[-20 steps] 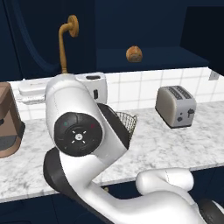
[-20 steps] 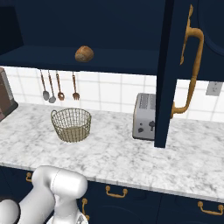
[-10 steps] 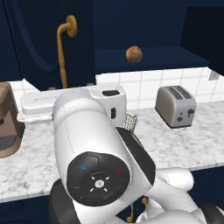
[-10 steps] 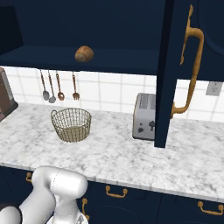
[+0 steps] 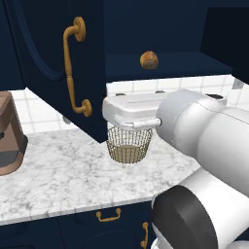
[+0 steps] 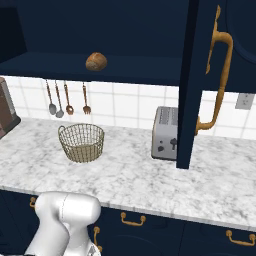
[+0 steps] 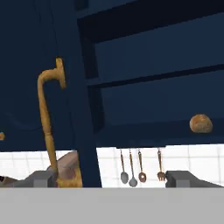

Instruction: Open the cabinet, pick up the bread from the cabinet and place it in the basket. Then move the basket to the dining counter.

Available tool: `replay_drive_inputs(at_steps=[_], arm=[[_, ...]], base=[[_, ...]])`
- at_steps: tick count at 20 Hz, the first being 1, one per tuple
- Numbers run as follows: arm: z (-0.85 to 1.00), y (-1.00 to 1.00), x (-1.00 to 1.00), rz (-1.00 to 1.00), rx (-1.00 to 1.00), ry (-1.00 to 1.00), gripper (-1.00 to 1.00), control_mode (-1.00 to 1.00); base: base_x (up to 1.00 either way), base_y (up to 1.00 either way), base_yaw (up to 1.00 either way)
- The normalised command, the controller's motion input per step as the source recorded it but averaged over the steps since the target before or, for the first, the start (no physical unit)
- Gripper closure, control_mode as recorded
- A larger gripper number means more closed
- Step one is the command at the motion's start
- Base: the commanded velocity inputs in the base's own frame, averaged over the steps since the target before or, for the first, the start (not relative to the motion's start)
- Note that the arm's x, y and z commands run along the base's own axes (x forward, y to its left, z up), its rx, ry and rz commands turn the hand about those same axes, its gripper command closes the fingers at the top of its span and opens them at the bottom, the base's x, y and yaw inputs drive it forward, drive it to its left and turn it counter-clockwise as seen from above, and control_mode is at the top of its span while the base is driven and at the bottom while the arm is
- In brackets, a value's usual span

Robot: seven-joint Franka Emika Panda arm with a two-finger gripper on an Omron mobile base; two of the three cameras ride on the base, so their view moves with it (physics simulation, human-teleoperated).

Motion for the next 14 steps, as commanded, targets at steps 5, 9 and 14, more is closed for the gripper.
replay_drive_inputs(at_steps=[5, 9, 14], arm=[[0.0, -0.98, 0.38, 0.39, 0.15, 0.0, -1.0, -1.0], [-0.02, -0.65, 0.86, 0.51, 0.12, 0.0, -1.0, -1.0], [-0.5, -0.02, 0.99, 0.49, 0.01, 0.0, -1.0, -1.0]], base=[[0.0, 0.0, 0.0], [0.0, 0.0, 0.0], [0.0, 0.0, 0.0]])
